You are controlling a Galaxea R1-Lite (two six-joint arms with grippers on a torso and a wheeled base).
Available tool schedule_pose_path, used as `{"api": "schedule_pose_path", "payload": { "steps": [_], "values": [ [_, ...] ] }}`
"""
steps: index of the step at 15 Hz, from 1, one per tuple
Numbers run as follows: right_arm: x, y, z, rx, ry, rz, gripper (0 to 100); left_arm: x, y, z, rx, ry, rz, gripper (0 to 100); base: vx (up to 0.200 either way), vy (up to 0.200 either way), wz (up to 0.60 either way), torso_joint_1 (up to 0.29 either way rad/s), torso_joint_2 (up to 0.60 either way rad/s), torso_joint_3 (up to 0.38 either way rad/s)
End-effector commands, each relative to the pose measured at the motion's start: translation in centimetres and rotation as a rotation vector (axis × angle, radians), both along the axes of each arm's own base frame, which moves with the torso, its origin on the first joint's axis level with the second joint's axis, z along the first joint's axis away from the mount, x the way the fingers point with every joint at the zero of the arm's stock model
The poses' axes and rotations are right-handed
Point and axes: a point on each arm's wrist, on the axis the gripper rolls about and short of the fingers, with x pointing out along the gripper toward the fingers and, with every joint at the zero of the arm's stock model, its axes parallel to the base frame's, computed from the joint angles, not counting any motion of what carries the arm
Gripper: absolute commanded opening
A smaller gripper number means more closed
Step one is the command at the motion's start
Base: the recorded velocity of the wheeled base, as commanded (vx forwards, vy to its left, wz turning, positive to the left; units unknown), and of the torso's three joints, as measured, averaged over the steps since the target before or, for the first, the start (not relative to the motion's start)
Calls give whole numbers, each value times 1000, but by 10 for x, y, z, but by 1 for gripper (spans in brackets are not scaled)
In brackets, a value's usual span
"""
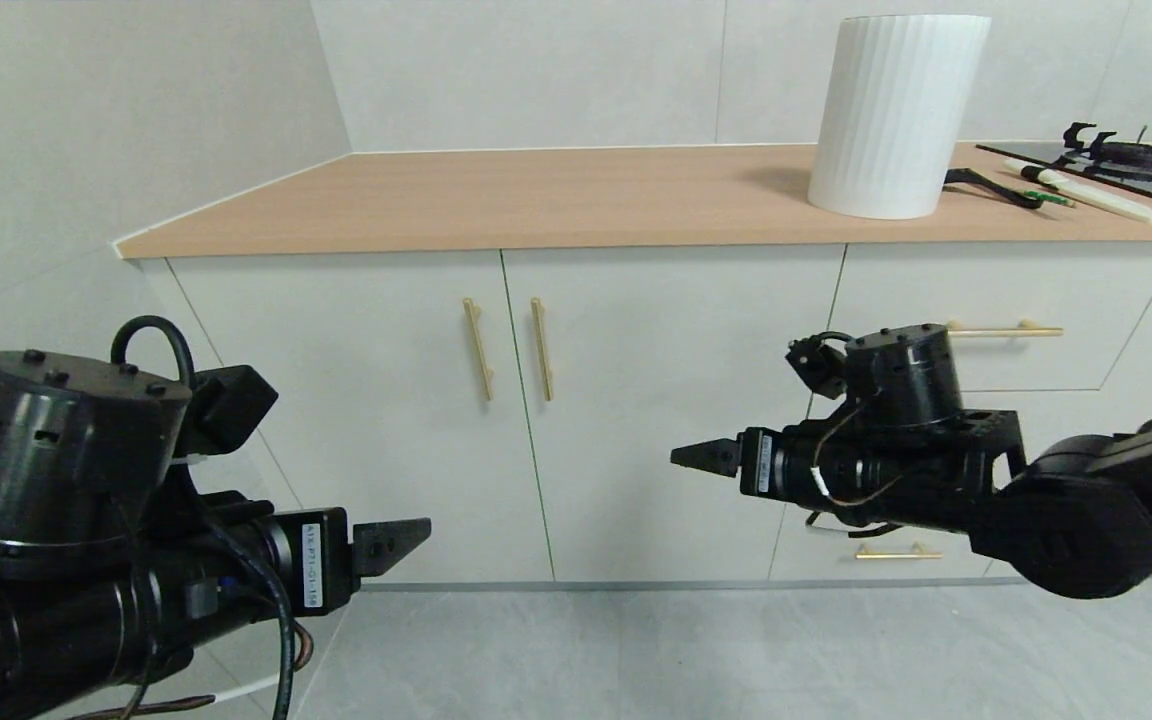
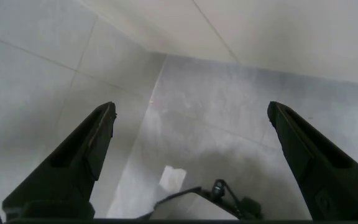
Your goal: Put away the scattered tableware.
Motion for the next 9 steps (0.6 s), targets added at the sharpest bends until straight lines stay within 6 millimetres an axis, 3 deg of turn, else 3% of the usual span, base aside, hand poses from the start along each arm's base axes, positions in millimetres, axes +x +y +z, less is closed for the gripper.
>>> {"api": "schedule_pose_path", "payload": {
  "steps": [1,3,7,9],
  "values": [
    [-46,-30,34,27,-90,1,100,-10,6,11,-29,-48,1,100,0,0,0,0,0,0],
    [-85,-59,54,7,-199,-86,100,-23,20,25,-58,-123,24,100,0,0,0,0,0,0],
    [-159,-109,56,-114,-401,-218,100,-55,43,34,-94,-225,42,100,0,0,0,0,0,0],
    [-221,-148,56,-106,-595,-234,100,-101,73,26,-39,-355,47,100,0,0,0,0,0,0]
  ]
}}
